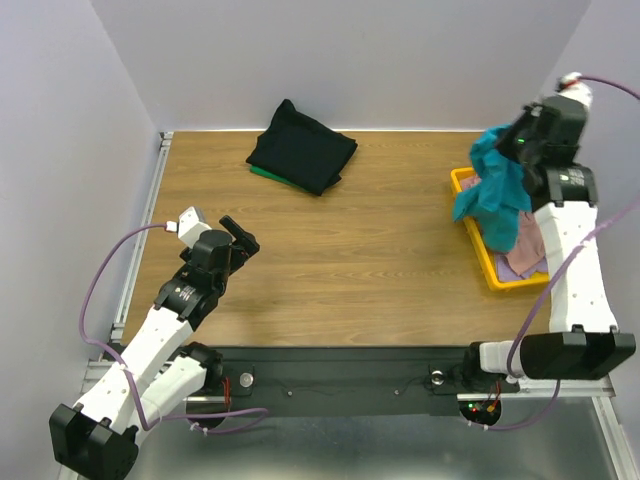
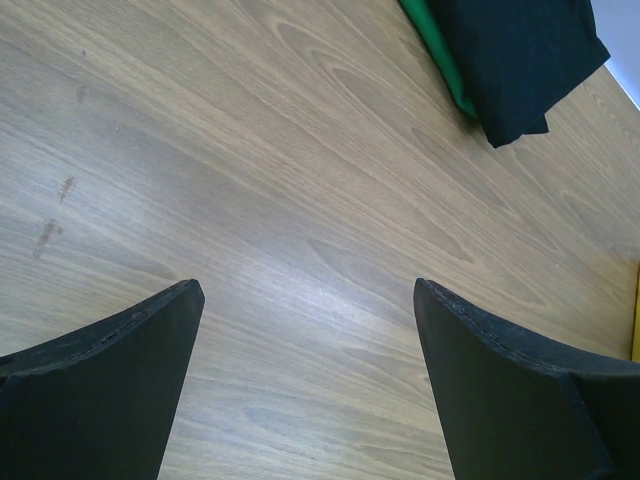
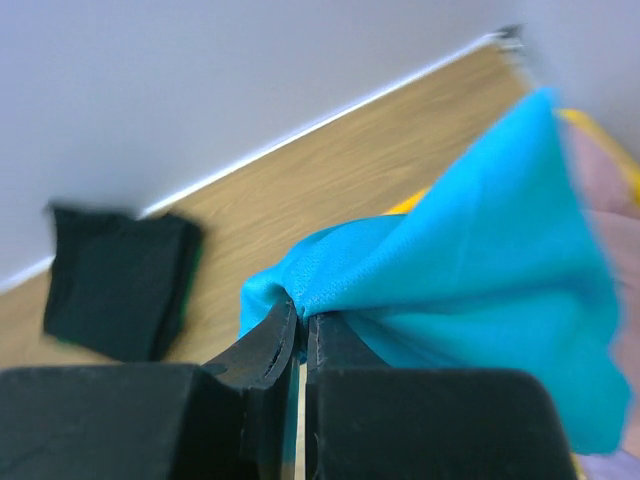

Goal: Fold and stack the t-shirts
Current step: Move the tshirt to the center of the board

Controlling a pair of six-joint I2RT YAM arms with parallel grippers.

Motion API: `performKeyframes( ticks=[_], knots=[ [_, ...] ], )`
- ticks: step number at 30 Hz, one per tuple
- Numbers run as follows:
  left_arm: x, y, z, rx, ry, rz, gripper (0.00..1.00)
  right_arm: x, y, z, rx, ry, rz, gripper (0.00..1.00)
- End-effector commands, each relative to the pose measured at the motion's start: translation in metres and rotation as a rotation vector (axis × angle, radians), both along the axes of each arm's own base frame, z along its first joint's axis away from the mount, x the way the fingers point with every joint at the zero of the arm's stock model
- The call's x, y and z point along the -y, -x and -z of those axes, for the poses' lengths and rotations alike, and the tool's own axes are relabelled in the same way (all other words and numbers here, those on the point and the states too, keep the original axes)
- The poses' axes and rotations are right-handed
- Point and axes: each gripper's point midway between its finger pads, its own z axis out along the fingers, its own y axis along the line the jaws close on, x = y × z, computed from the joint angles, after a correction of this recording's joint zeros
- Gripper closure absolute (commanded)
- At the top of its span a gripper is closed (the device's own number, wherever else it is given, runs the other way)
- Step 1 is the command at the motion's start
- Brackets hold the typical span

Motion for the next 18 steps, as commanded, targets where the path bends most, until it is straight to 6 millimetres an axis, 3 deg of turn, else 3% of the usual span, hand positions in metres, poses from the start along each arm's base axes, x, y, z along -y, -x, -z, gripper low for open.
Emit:
performKeyframes(
  ticks=[1,2,3,5,6,7,9,10,13,14,16,18],
  knots=[
    [-0.001,-0.004,-0.005,0.021,-0.008,-0.013,0.01,-0.097,-0.015,-0.03,0.064,0.073,-0.261,1.0],
    [-0.001,-0.004,-0.005,0.021,-0.01,-0.012,0.02,-0.111,-0.024,-0.023,0.04,0.11,-0.267,1.0],
    [-0.001,-0.003,-0.004,0.018,-0.01,-0.011,0.01,-0.15,-0.023,-0.028,0.051,0.128,-0.353,1.0],
    [-0.002,-0.004,-0.003,0.015,-0.012,-0.016,0.02,-0.188,-0.025,-0.024,0.044,0.164,-0.43,1.0],
    [-0.002,-0.003,-0.003,0.014,-0.012,-0.018,0.02,-0.231,-0.026,-0.007,0.012,0.188,-0.519,1.0],
    [-0.003,-0.003,-0.003,0.013,-0.013,-0.021,0.01,-0.253,-0.022,-0.018,0.04,0.214,-0.574,1.0],
    [-0.002,-0.003,-0.002,0.016,-0.009,-0.021,0.01,-0.3,-0.015,-0.016,0.046,0.247,-0.691,1.0],
    [-0.002,-0.003,-0.001,0.011,-0.01,-0.014,0.02,-0.34,-0.005,-0.016,0.055,0.269,-0.783,1.0],
    [-0.003,-0.002,-0.002,0.008,-0.011,-0.024,0.01,-0.386,0.017,-0.027,0.092,0.22,-0.919,1.0],
    [-0.004,-0.002,-0.002,0.011,-0.011,-0.026,0.02,-0.391,0.021,-0.034,0.103,0.191,-0.944,1.0],
    [-0.004,-0.001,-0.002,0.013,-0.009,-0.029,0.02,-0.389,0.024,-0.034,0.101,0.177,-0.941,1.0],
    [-0.004,-0.001,-0.003,0.019,-0.003,-0.03,0.01,-0.371,0.018,-0.009,0.035,0.185,-0.838,1.0]
  ],
)
